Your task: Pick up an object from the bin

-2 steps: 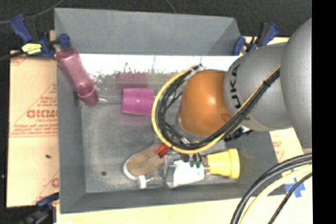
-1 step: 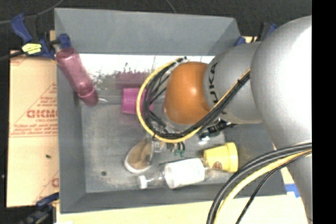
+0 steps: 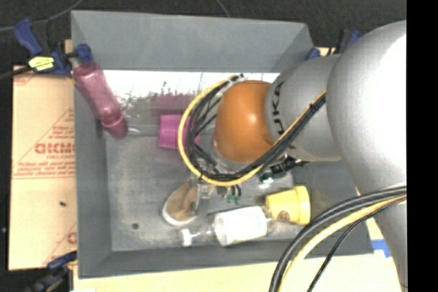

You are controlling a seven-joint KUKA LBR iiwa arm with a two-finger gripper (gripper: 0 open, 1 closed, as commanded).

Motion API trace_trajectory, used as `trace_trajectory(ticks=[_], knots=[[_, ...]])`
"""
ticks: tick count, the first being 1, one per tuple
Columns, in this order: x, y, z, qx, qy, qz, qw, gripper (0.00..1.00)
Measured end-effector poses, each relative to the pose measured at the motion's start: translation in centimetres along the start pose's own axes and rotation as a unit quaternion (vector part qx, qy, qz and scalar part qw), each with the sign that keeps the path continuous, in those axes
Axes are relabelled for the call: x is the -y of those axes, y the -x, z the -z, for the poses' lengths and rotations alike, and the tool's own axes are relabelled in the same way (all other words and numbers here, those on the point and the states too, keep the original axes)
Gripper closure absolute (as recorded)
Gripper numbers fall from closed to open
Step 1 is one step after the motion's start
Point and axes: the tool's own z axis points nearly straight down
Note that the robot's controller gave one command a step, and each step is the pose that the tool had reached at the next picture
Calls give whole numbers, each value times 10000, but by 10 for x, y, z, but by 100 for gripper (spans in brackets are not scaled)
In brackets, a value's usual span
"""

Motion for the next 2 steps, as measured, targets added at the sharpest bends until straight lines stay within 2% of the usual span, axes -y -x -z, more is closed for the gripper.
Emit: trace_trajectory(ticks=[1, 2], knots=[[6, 10, 84, -6, -12, 148, 9999, 100], [3, 13, 62, 15, 10, -56, 10000, 100]])
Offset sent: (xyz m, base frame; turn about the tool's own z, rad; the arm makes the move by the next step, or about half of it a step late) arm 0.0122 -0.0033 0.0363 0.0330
